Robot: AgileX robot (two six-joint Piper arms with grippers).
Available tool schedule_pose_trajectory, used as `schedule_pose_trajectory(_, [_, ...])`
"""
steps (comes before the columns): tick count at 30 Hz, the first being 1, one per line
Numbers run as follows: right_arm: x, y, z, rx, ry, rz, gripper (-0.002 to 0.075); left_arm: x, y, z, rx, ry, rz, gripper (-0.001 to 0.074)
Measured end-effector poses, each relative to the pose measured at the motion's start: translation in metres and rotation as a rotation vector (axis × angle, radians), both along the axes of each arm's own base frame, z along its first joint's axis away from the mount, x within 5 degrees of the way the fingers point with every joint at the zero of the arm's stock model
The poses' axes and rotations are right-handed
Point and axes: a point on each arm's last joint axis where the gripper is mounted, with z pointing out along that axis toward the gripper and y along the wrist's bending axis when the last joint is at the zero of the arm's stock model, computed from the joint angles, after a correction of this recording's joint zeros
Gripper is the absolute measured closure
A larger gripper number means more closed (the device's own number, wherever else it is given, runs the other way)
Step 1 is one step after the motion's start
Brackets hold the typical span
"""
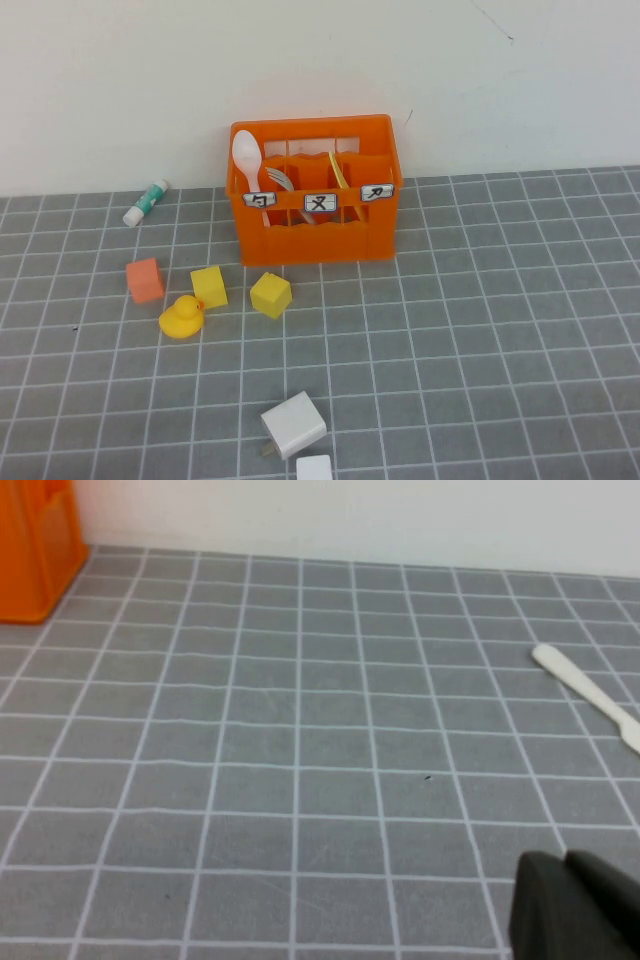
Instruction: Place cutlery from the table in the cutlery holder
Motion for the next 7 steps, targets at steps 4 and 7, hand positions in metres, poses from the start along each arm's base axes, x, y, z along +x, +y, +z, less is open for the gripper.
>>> schedule_pose_trajectory(4, [0.0000, 0.0003, 0.0000, 0.004, 0.000, 0.005, 0.0728, 0.0000, 0.0000, 0.0000, 0.000, 0.000, 0.000, 0.0736])
schedule_pose_trajectory(7, [0.0000, 0.0003, 0.0000, 0.005, 0.000, 0.005, 0.0728, 0.0000, 0.0000, 0.0000, 0.000, 0.000, 0.000, 0.0736])
